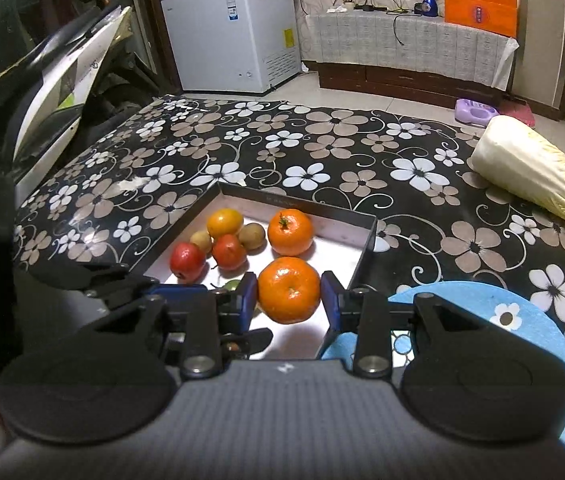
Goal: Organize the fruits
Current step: 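Grasp a mandarin with the right tool while the left tool grasps a green tomato, then lift and carry the mandarin and green tomato over the blue plate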
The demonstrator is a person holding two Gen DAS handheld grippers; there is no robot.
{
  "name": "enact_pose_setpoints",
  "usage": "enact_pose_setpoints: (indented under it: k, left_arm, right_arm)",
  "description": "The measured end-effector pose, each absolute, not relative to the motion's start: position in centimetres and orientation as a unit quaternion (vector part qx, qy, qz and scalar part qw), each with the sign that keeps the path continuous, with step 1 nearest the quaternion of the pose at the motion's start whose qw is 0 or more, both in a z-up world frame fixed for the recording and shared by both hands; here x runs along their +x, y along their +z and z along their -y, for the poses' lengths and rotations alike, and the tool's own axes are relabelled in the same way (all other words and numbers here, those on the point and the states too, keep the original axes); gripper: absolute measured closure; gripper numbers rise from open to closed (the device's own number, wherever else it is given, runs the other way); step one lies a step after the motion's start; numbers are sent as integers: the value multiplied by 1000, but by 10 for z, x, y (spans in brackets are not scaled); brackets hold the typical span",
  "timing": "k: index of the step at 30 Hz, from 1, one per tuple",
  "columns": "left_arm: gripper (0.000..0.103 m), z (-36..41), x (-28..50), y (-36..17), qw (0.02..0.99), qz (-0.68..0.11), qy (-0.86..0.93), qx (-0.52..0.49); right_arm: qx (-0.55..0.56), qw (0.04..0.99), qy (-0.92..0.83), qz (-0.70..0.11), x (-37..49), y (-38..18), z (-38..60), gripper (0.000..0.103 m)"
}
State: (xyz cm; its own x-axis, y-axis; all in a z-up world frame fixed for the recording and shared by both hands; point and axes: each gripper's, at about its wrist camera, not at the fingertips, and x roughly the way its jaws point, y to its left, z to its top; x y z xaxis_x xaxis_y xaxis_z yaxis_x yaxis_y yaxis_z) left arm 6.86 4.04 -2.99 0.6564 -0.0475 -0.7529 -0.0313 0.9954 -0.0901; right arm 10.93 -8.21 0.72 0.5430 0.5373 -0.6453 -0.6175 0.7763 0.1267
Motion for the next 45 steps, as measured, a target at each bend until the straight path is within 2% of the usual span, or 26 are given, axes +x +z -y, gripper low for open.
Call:
enact_pose_setpoints:
  k: [9, 16, 45]
  left_arm:
    - [40, -39, 76, -35, 909, -415, 3, -48]
    - [70, -36, 76, -37, 914, -405, 16, -27]
    - [72, -64, 47, -19, 921, -388, -10, -39]
  right_arm:
    - [-56, 878, 329, -344, 106, 10, 90, 65]
    - [-58, 877, 329, -344, 104, 10, 90, 65]
    - [-48, 874, 345, -339, 103, 13, 78, 65]
